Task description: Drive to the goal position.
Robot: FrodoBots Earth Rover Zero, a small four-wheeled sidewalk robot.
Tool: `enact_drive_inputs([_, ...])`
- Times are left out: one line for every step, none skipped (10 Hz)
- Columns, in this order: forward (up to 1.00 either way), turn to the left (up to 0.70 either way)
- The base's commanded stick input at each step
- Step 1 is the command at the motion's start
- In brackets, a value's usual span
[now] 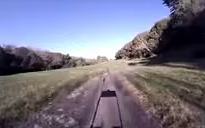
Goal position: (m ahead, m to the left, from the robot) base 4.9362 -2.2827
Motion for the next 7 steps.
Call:
enact_drive_inputs([0.7, 0.0])
enact_drive_inputs([0.7, 0.0])
enact_drive_inputs([0.7, 0.0])
enact_drive_inputs([0.7, 0.0])
enact_drive_inputs([0.7, 0.0])
enact_drive_inputs([0.7, 0.0])
enact_drive_inputs([0.7, 0.0])
